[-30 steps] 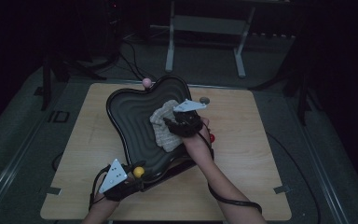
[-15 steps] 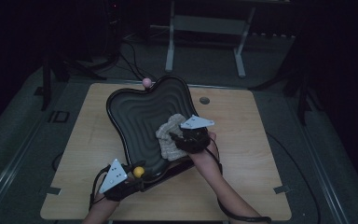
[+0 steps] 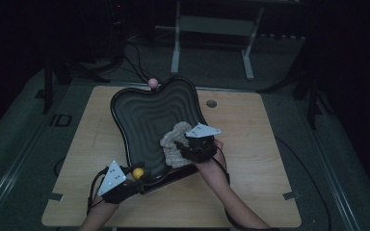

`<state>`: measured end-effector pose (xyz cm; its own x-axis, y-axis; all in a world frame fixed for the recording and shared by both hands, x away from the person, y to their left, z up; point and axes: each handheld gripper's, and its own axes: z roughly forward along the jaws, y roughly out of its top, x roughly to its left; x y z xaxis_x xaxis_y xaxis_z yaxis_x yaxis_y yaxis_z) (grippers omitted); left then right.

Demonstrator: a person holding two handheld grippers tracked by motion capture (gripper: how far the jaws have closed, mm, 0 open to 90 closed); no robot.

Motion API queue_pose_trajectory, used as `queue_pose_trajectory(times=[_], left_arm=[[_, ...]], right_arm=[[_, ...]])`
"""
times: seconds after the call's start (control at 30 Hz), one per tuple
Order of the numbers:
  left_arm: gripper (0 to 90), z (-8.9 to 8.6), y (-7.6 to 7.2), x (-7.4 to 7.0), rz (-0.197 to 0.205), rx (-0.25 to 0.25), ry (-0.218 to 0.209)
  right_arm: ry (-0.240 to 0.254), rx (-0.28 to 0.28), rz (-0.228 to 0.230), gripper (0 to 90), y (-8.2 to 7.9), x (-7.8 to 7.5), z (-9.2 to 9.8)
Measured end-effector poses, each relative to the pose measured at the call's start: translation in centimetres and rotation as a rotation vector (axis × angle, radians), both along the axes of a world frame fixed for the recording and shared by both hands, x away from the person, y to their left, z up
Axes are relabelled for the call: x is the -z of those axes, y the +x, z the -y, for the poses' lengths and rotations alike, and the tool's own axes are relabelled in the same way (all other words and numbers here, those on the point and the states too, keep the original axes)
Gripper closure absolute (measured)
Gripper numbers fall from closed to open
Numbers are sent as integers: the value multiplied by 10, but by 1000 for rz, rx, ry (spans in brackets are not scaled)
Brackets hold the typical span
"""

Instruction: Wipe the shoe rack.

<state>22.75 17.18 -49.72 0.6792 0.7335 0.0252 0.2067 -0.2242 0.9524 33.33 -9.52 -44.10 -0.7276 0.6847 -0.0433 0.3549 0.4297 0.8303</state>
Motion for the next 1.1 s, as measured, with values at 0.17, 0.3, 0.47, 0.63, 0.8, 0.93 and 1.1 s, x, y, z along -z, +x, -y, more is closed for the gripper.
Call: queue_pose_trajectory(times=[0.17, 0.3, 0.47, 0.63, 0.8, 0.93, 1.1], left_arm=[[592, -2, 4, -1, -2, -16, 6], [586, -4, 3, -1, -12, -13, -11], [537, -10, -8, -2, 6, -37, -40], [487, -19, -25, -1, 22, -58, -56], [482, -30, -38, 12, -11, -95, -82], [481, -30, -38, 26, -69, -98, -15], [481, -23, -29, 37, -105, -101, 30]], right_arm=[[-4, -1, 7, 595, -7, 4, -4], [-18, 2, 23, 595, -10, 6, -5], [-15, 3, 18, 595, -10, 5, -5], [-6, 1, 14, 595, -9, 6, -4], [0, 1, 11, 595, -9, 6, -4], [2, 0, 11, 594, -9, 6, -4], [6, 0, 12, 594, -9, 6, -3]])
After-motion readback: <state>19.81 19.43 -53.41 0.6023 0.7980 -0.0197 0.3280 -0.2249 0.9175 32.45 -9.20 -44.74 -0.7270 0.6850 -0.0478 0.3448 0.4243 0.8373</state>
